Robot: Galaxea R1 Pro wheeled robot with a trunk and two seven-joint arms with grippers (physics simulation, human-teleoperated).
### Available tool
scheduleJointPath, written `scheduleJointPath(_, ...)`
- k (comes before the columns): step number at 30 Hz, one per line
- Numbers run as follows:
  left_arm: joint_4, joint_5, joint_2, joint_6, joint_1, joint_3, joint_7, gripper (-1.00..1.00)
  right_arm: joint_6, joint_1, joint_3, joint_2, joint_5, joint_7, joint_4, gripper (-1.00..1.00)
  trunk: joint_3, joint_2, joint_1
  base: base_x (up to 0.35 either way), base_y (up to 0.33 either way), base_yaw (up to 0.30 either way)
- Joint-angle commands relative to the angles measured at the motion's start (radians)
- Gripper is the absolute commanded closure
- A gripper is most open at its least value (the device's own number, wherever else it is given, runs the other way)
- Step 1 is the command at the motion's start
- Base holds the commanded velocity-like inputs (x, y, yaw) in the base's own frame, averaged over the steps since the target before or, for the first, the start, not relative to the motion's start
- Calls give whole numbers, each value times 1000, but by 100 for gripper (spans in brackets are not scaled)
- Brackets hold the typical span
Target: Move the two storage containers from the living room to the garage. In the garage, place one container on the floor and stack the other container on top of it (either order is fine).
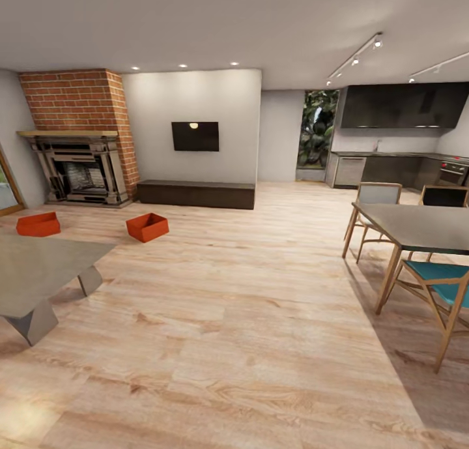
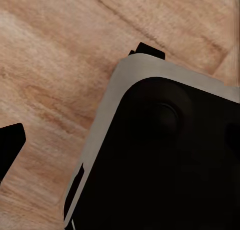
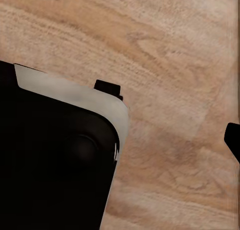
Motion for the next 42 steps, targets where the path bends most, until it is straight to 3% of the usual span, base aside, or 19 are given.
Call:
scheduleJointPath(1,-2,1,-1,5,0,6,0,-100,-6,-1,8,0,-10,3,3,-100,-1,0,1,324,0,0)
scheduleJointPath(42,-2,1,0,5,0,6,0,-100,-6,-1,8,0,-10,3,3,-100,-1,0,1,324,0,0)
